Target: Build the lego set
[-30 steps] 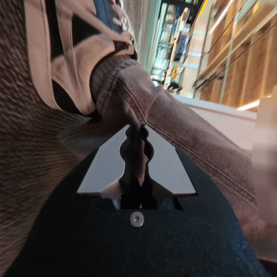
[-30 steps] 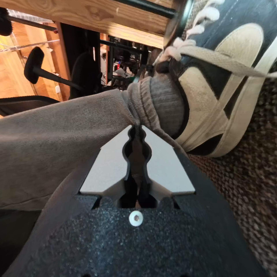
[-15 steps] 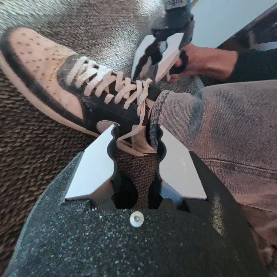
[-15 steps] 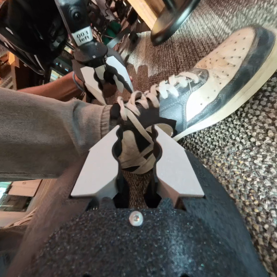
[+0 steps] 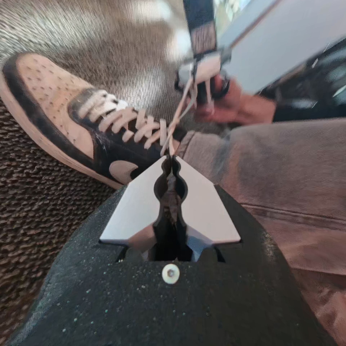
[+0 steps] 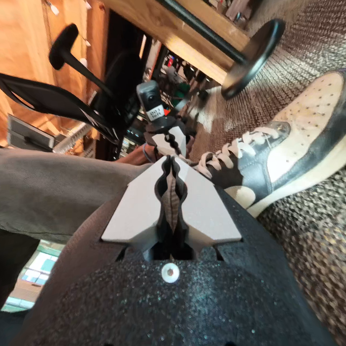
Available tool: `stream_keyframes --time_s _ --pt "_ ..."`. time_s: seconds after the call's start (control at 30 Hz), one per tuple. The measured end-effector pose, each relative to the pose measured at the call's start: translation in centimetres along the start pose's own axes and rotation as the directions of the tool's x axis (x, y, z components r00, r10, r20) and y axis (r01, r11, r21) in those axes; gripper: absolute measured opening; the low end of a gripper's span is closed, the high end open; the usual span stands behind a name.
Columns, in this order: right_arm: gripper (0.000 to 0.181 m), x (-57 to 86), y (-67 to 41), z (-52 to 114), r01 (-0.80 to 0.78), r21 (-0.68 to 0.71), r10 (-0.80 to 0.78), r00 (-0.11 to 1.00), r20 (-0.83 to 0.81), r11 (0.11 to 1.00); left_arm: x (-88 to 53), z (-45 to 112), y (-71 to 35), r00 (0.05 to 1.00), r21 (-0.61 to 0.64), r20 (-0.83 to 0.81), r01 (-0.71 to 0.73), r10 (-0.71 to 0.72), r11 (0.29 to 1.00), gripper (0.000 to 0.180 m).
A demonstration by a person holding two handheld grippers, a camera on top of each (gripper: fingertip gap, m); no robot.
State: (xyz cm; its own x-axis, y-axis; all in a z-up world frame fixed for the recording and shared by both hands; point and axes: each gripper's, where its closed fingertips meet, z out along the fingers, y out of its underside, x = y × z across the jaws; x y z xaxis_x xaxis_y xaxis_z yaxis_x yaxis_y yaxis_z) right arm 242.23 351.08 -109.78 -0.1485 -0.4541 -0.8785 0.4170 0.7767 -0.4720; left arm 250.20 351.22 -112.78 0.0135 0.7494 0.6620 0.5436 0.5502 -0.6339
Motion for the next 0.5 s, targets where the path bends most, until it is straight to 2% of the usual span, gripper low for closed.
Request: stream_keyframes --time_s 0.03,0.1,0.23,0.4,0.5 --pt "0.000 -0.2 -0.2 0.4 -0.020 0.031 0.019 1.000 0.022 0.999 0.0 -0.6 -0.8 0.999 0.047 -0.012 0.040 -0.039 0.998 0.000" --pt "0.000 0.0 -0.7 1.1 -0.067 0.113 0.063 0.997 0.039 0.991 -0.5 -0.9 -0.9 0.999 0.060 0.011 0.042 -0.043 0.997 0.000" --pt "0.000 1.2 -1.7 1.7 -0.169 0.286 0.177 0.984 -0.003 0.943 0.0 -0.7 -4.5 0.984 0.265 -0.101 0.170 -0.147 0.949 0.000" --pt "0.000 2.7 0.6 -1.0 -0.202 0.365 0.262 0.958 -0.120 0.909 -3.3 -1.2 -3.8 0.920 0.387 -0.087 0.386 -0.383 0.838 0.000" --pt "0.000 3.3 3.3 -2.8 -0.248 0.396 0.326 0.934 -0.143 0.884 -3.8 -1.9 -1.8 0.891 0.420 -0.091 0.439 -0.445 0.794 0.000"
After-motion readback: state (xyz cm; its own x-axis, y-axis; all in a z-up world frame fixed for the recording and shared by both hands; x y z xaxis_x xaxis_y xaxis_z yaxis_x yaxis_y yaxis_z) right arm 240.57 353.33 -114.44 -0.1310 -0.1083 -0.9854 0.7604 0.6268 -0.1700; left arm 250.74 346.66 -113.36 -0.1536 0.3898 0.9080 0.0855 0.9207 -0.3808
